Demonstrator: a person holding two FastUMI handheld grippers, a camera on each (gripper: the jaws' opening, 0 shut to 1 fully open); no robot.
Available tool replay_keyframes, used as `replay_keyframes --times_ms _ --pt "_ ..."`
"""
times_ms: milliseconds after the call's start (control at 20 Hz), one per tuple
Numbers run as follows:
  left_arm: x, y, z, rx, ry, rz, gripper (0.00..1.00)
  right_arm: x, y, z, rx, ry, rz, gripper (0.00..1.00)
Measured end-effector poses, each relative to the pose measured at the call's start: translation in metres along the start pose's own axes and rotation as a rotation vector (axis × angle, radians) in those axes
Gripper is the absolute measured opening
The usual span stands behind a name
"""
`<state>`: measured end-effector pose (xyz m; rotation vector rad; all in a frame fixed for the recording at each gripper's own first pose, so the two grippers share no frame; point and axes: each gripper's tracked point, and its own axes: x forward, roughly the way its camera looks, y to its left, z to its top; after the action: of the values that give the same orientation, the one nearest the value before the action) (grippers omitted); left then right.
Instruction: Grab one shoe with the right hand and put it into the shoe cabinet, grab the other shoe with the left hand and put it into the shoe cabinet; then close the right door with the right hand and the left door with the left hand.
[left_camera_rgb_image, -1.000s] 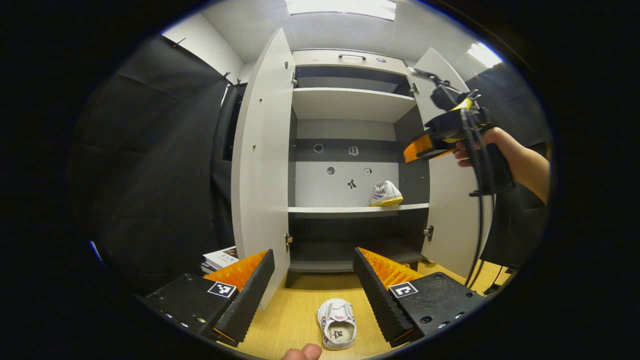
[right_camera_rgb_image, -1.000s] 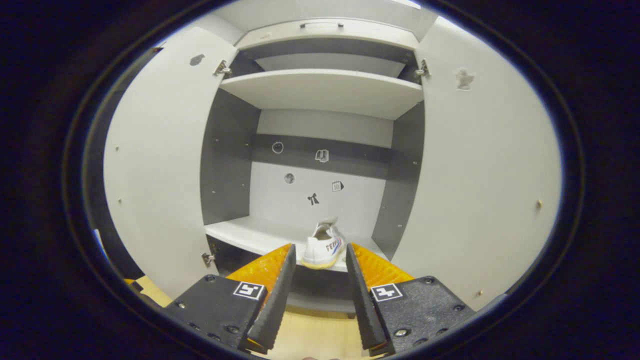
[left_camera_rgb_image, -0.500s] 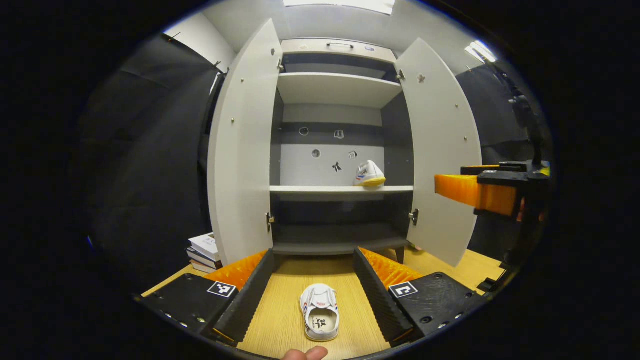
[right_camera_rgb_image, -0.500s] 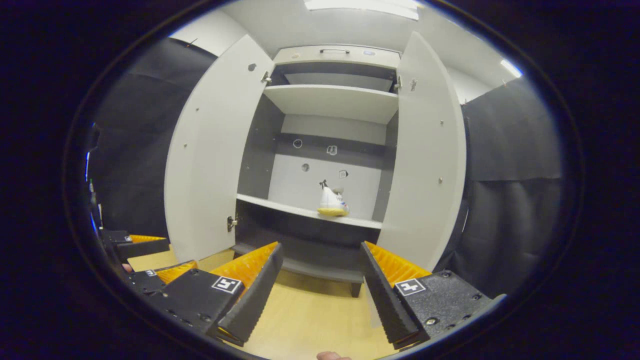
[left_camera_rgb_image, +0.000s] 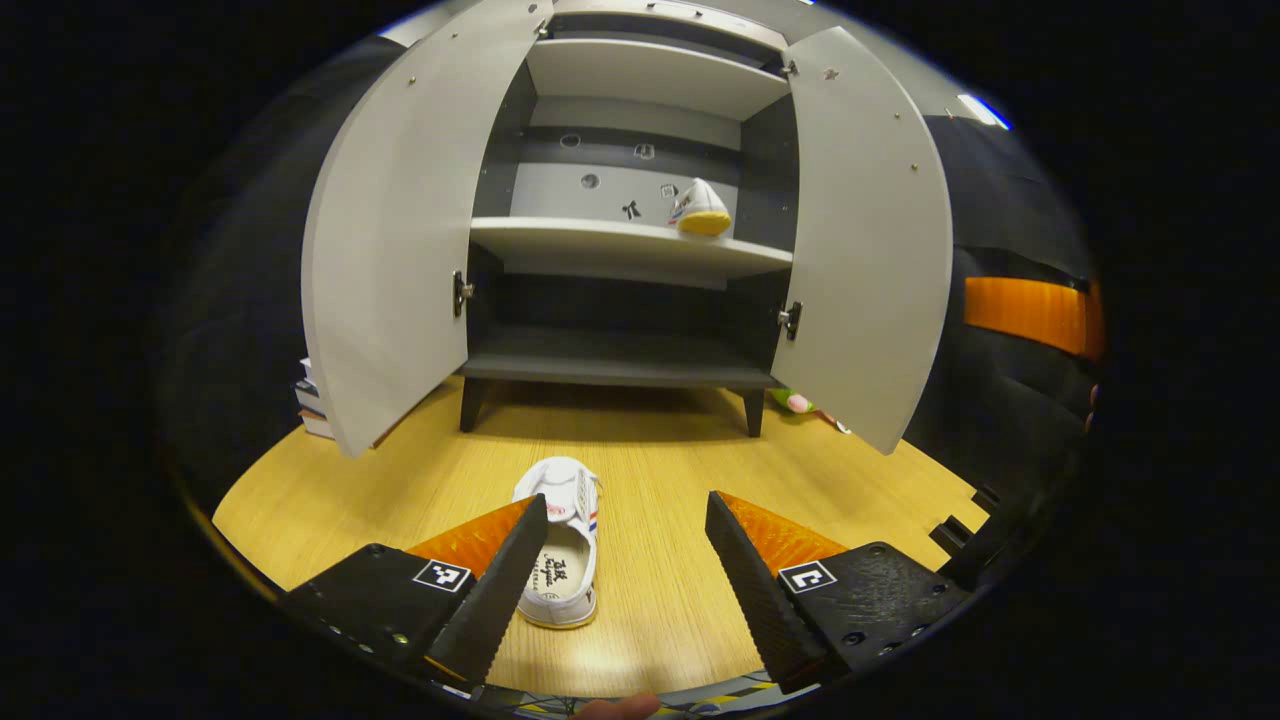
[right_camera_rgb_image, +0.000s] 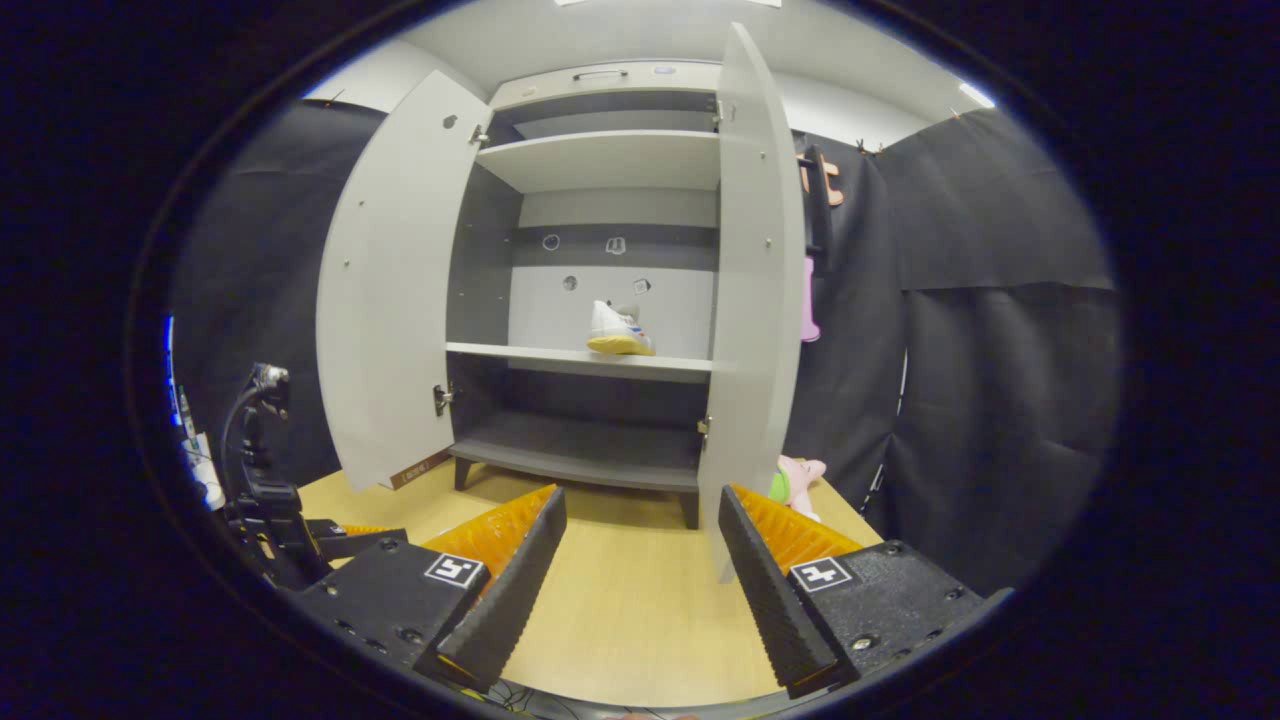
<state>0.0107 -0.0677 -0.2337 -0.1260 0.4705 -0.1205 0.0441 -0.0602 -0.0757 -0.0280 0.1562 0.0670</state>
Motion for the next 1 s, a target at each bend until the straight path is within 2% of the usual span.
replay_keyframes --times_ms 200,400,650,850,1000 --pt "0.014 0.016 -0.029 -0.044 0.096 0.029 0.96 0.002 -0.026 -0.004 -0.006 -0.002 -0.048 0.96" --pt "0.021 0.058 -0.034 -0.057 0.125 0.104 0.96 0.006 -0.03 -0.015 0.035 0.024 -0.047 0.96" --pt "0.041 0.097 -0.051 -0.023 0.203 0.167 0.96 0.015 -0.029 -0.024 0.039 0.046 -0.039 0.96" --pt "0.061 0.11 -0.071 -0.014 0.291 0.175 0.96 0.019 -0.026 -0.026 0.021 0.051 -0.038 0.96" --pt "0.083 0.112 -0.072 -0.016 0.304 0.161 0.95 0.024 -0.026 -0.03 0.013 0.063 -0.044 0.96"
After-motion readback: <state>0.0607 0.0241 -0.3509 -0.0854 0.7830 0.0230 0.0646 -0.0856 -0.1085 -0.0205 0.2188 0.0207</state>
